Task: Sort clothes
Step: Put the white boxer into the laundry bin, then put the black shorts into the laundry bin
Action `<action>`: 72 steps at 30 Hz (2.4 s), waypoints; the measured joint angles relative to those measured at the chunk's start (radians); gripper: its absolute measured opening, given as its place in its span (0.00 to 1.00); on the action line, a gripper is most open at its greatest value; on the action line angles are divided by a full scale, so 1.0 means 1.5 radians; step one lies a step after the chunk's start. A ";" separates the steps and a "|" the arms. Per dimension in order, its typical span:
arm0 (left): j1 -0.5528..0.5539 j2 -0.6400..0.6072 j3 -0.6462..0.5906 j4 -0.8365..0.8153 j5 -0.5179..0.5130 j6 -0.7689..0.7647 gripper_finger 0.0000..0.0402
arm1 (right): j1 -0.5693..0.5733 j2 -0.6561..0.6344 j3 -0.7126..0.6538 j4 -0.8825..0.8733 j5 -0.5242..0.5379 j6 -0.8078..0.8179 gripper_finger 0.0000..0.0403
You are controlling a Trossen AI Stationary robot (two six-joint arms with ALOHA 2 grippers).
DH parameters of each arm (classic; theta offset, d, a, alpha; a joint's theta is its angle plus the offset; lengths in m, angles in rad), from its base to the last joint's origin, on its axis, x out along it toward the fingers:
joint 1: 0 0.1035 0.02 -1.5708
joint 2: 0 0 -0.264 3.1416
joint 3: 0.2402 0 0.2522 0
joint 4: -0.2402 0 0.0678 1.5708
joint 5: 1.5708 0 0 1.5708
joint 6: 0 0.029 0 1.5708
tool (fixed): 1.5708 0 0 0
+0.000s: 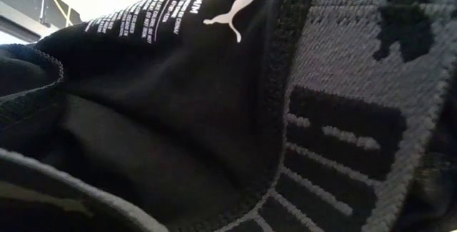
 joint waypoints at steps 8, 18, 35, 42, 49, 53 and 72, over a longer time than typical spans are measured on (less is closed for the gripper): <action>-0.085 -0.008 -0.167 -0.026 0.042 -0.109 0.39 | -0.061 0.004 0.001 0.163 0.138 -0.018 0.01; -0.129 -0.006 -0.220 0.025 0.083 -0.145 0.38 | -0.181 0.151 -0.001 -0.141 0.240 -0.030 0.10; -0.129 -0.006 -0.220 0.096 0.068 -0.140 0.38 | -0.189 0.215 0.001 -0.188 0.233 0.085 0.48; -0.129 -0.006 -0.220 0.097 0.067 -0.122 0.38 | -0.195 0.350 0.001 -0.221 0.260 0.072 0.42; -0.129 -0.006 -0.220 0.097 0.068 -0.122 0.38 | -0.212 0.448 0.001 -0.267 0.266 0.060 0.34; -0.129 -0.006 -0.220 0.097 0.066 -0.119 0.38 | -0.216 0.419 -0.001 -0.268 0.261 0.068 0.33; -0.103 0.006 -0.356 0.367 -0.102 0.241 0.42 | -0.107 0.001 0.001 -0.277 0.268 0.028 0.33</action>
